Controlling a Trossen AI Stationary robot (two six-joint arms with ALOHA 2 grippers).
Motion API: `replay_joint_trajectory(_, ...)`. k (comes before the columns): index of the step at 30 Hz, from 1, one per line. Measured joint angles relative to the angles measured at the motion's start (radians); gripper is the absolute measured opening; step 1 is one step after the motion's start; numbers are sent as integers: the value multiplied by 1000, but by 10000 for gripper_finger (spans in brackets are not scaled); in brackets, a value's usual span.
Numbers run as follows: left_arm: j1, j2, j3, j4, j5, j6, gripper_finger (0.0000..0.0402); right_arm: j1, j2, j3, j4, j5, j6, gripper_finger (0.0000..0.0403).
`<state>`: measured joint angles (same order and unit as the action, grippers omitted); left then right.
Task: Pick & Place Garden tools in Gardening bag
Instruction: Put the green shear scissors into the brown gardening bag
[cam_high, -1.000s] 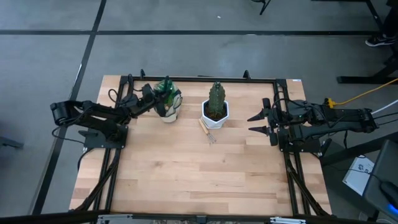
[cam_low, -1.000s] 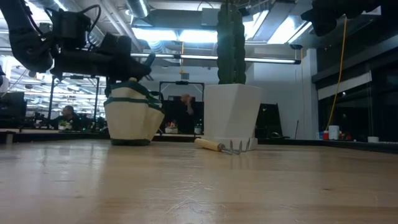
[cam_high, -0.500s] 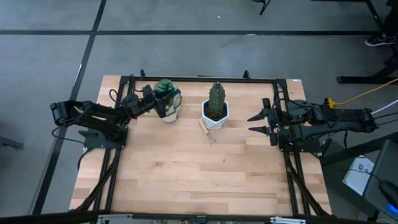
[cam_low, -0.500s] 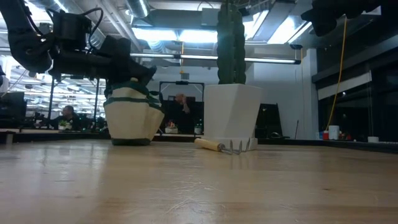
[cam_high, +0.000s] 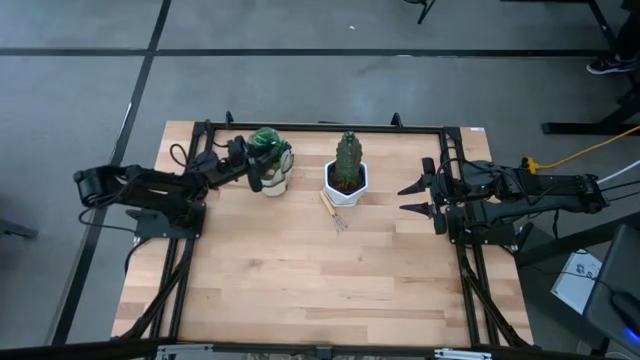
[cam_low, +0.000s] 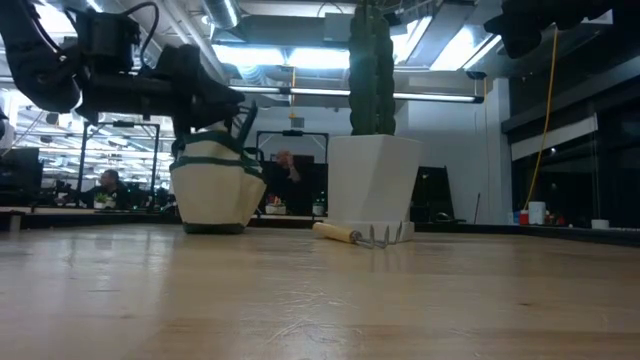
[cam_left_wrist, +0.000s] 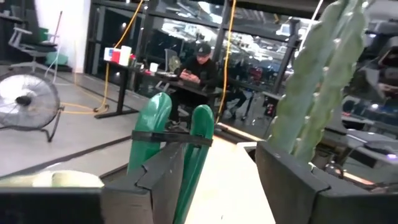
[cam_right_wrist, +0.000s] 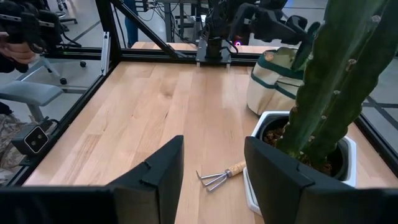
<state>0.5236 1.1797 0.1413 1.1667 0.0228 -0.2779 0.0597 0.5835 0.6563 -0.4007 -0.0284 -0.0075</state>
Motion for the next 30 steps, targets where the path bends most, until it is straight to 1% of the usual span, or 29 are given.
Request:
replay_joint_trajectory(4, 0, -24, 0, -17, 6, -4, 198, 0, 0, 0, 0, 0, 0, 172)
replay_joint_trajectory(7, 0, -42, 0, -93, 16, -51, 198, 0, 0, 0, 0, 0, 0, 172)
replay_joint_trajectory(12, 4, -62, 0, -202, 124, -106, 198, 0, 0, 0, 0, 0, 0, 172)
replay_joint_trajectory(16, 4, -80, 0, -215, 205, -132, 198, 0, 0, 0, 0, 0, 0, 172)
replay_joint_trajectory(19, 4, -102, 0, -217, 246, -134, 198, 0, 0, 0, 0, 0, 0, 172)
replay_joint_trajectory(25, 4, -150, 0, -262, 291, -178, 198, 0, 0, 0, 0, 0, 0, 172)
replay_joint_trajectory(30, 4, -178, 1, -359, 298, -215, 198, 0, 0, 0, 0, 0, 0, 172)
